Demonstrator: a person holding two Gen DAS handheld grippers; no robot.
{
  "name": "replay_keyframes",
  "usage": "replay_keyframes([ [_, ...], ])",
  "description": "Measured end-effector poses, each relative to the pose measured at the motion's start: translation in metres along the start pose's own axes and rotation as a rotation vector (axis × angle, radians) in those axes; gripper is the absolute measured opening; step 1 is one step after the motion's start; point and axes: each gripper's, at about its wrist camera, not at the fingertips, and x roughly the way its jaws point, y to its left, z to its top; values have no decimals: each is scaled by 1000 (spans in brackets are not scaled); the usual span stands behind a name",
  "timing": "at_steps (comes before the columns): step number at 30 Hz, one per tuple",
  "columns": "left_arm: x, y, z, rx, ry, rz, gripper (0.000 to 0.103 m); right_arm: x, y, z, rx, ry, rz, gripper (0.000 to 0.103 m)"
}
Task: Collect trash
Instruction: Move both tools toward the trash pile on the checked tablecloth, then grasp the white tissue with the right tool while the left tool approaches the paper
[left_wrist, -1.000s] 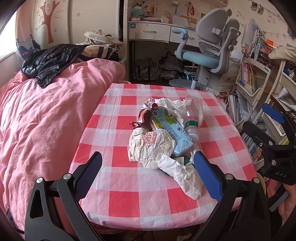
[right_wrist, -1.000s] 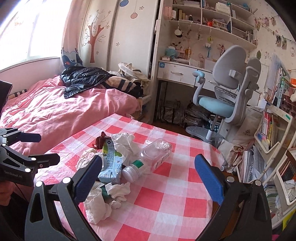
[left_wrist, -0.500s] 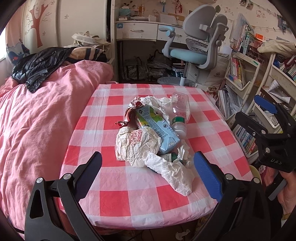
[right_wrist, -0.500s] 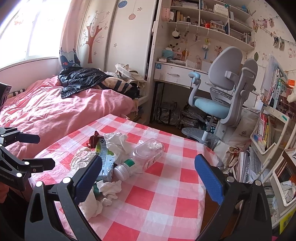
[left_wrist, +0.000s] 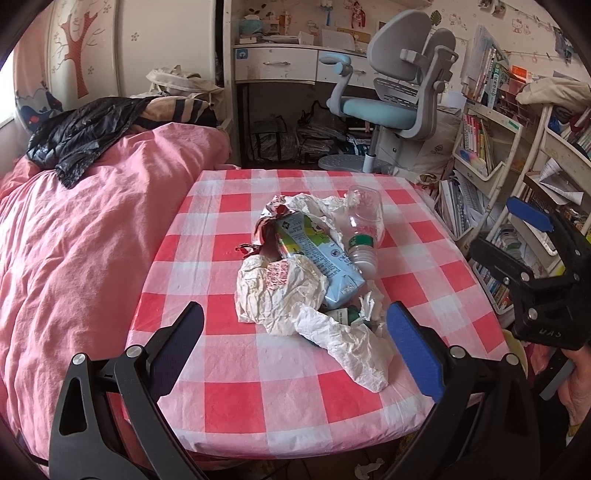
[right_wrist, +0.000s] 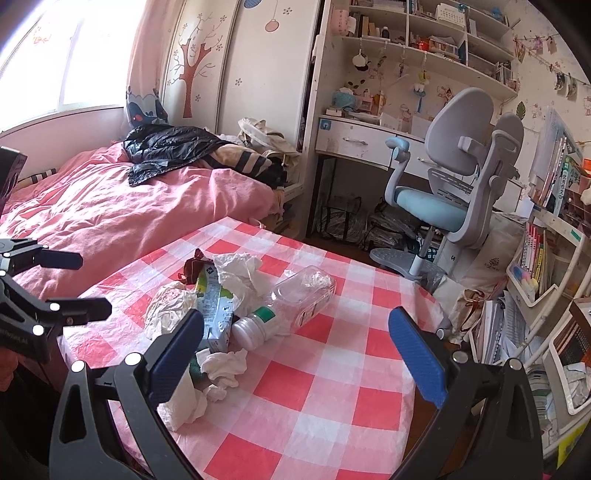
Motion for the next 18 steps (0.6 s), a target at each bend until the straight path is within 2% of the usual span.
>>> replay_keyframes([
  [6,12,49,2,-173,47,117,96,23,30,-17,-79,144,162,96],
  [11,19,76,-1,-264,72,145,96,36,63,-30,-157,229,263,93],
  [13,23,77,-3,-266,86,147,96,43,71,-33,-156,260,283,83],
  [17,36,71,-5,-230,110,163,96,64,77,-39,-111,334,310,73],
  [18,42,68,-4,-214,121,164,96,69,79,-42,-110,356,313,63],
])
